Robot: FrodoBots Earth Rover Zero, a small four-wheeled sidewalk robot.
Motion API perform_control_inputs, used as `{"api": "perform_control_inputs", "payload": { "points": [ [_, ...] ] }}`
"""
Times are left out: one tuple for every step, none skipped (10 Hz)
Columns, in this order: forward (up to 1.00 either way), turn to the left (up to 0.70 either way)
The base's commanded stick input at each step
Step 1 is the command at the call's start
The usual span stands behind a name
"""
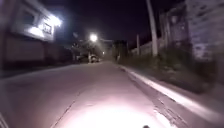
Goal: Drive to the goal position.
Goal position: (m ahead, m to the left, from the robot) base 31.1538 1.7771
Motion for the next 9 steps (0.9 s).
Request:
{"api": "perform_control_inputs", "payload": {
  "points": [
    [0.70, 0.00],
    [0.70, 0.00],
    [0.70, 0.00],
    [0.70, 0.00],
    [0.70, 0.00],
    [0.70, 0.00],
    [0.70, 0.00],
    [0.70, 0.00],
    [0.70, 0.00]
  ]
}}
